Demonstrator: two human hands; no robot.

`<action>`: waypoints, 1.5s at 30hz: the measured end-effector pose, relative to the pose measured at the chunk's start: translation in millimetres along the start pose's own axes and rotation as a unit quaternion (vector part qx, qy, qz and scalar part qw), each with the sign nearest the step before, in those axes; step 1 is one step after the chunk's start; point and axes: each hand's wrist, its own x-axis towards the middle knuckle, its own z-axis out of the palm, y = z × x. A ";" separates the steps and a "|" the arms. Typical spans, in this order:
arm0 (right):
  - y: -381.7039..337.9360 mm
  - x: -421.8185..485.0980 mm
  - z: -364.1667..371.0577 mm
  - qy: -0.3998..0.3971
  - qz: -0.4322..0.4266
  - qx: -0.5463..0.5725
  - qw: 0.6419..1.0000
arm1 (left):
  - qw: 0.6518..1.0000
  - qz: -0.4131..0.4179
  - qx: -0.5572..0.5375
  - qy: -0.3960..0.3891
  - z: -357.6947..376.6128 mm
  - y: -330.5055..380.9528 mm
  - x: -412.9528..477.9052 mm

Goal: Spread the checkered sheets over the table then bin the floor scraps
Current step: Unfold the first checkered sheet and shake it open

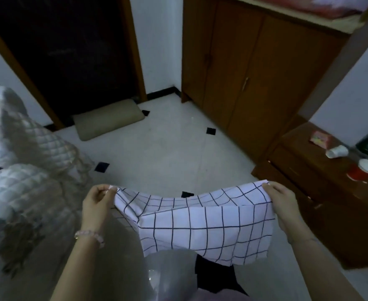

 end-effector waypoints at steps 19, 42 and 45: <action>-250.4 326.5 388.2 -0.305 -0.129 -0.069 0.941 | 0.944 -0.036 -0.066 0.323 -14.6 80.7 263.5; -479.7 244.6 920.9 -0.595 -0.261 0.026 0.759 | 0.763 0.141 -0.080 0.626 -215.3 190.0 443.9; -485.6 194.1 983.9 -0.663 -0.230 0.016 0.712 | 0.700 0.112 -0.090 0.699 -242.5 181.5 426.3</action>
